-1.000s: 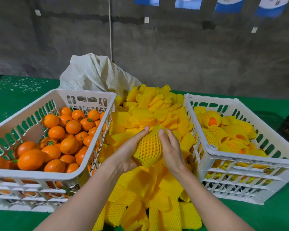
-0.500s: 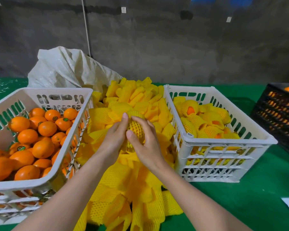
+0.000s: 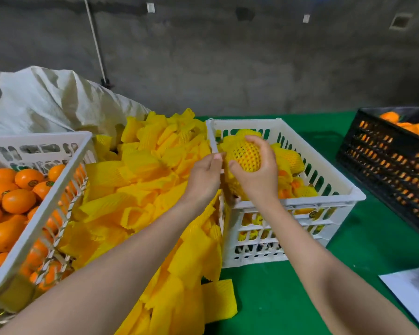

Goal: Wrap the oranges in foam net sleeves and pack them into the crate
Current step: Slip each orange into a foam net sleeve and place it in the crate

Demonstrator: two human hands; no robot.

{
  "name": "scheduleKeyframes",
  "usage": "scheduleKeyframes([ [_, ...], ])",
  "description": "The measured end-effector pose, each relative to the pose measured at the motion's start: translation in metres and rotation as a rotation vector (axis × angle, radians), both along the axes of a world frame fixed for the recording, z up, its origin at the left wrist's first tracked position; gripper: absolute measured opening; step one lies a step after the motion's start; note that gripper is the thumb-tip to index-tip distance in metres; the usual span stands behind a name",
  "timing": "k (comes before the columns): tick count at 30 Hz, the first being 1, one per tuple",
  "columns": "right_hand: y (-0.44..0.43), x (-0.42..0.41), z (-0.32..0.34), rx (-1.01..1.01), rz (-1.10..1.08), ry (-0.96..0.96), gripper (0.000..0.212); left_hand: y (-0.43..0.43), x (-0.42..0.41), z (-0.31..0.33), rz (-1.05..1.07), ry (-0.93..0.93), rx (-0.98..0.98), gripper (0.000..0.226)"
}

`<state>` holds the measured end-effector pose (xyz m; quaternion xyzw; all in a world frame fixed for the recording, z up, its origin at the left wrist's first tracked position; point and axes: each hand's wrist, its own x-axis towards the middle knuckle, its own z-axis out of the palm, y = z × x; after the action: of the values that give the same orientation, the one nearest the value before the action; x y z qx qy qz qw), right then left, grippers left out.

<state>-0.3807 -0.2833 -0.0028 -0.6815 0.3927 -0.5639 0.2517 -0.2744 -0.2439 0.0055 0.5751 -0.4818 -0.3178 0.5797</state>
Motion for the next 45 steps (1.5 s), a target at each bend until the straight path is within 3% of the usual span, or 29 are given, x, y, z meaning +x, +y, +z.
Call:
scheduleKeyframes([
  [3,-0.044,-0.027,0.001,0.131,-0.132,0.03,0.063,-0.03,-0.016,-0.008,0.022,-0.458,-0.02,0.027],
  [6,-0.09,-0.043,0.001,0.26,-0.257,0.156,0.062,-0.058,-0.03,-0.014,-0.101,-0.87,0.109,0.03],
  [9,-0.139,-0.047,-0.001,0.293,-0.284,0.307,0.056,-0.069,-0.031,-0.021,-0.211,-1.054,0.221,0.034],
  [15,-0.207,-0.023,-0.014,0.32,-0.283,0.481,0.054,-0.071,-0.026,-0.025,-0.231,-1.044,0.185,0.04],
  [23,-0.222,-0.014,-0.031,0.313,-0.233,0.667,0.054,-0.069,-0.025,-0.029,-0.184,-0.956,0.108,0.032],
  [30,-0.202,-0.009,-0.031,0.136,-0.326,0.751,0.043,-0.065,-0.025,-0.029,-0.151,-0.827,0.08,0.022],
  [34,-0.188,-0.006,-0.025,0.093,-0.37,0.722,0.043,-0.059,-0.025,-0.029,-0.064,-0.721,0.034,0.018],
  [38,-0.164,0.003,-0.01,-0.141,-0.358,0.646,0.035,-0.051,-0.021,-0.029,0.037,-0.676,-0.024,0.017],
  [45,-0.089,0.036,0.004,-0.516,-0.152,0.384,0.026,-0.006,0.023,-0.018,-0.309,-0.856,-0.03,0.022],
])
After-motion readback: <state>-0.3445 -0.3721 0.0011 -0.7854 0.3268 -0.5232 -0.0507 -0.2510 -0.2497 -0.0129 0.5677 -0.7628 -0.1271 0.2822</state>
